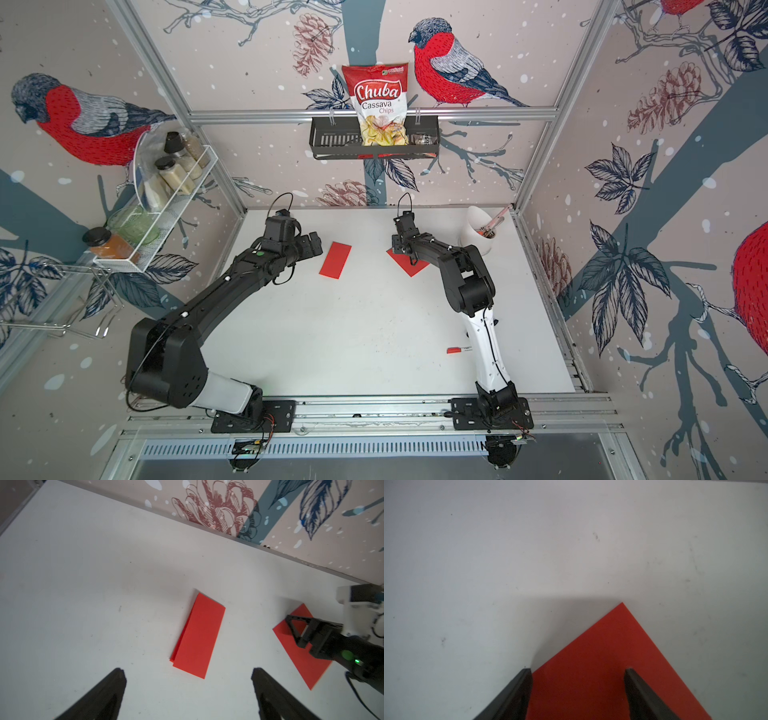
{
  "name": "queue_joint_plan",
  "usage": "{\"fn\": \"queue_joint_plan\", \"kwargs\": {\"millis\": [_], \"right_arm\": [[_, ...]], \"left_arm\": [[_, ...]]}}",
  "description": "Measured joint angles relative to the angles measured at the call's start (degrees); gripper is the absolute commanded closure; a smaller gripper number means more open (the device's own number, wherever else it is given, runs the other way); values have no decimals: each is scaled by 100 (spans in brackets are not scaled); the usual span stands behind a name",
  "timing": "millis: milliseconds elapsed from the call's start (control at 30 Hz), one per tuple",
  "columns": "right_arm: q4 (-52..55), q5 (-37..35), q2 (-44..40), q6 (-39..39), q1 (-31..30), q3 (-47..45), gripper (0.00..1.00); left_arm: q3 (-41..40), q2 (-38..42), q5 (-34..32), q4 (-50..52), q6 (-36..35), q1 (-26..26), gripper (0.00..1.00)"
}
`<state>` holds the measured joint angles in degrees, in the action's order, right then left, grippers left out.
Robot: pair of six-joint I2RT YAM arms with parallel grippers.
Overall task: Fold the square paper along the opposite sides
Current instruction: Move the paper at the center of the board.
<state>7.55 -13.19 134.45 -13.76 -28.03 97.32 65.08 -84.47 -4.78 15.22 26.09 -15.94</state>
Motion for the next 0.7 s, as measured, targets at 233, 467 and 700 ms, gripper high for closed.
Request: {"fn": "queue_joint_plan", "kwargs": {"millis": [233, 467, 700], "right_arm": [[-501, -116, -308, 52, -562, -748, 31], [-1416, 59, -1316, 162, -1683, -2590, 34], [-1722, 33, -2262, 15, -2900, -3939, 33]], "left_arm": [[2, 20, 341, -83, -24, 11, 3], [-501, 39, 765, -251, 17, -105, 4], [-1445, 295, 903, -433, 260, -658, 5]]}}
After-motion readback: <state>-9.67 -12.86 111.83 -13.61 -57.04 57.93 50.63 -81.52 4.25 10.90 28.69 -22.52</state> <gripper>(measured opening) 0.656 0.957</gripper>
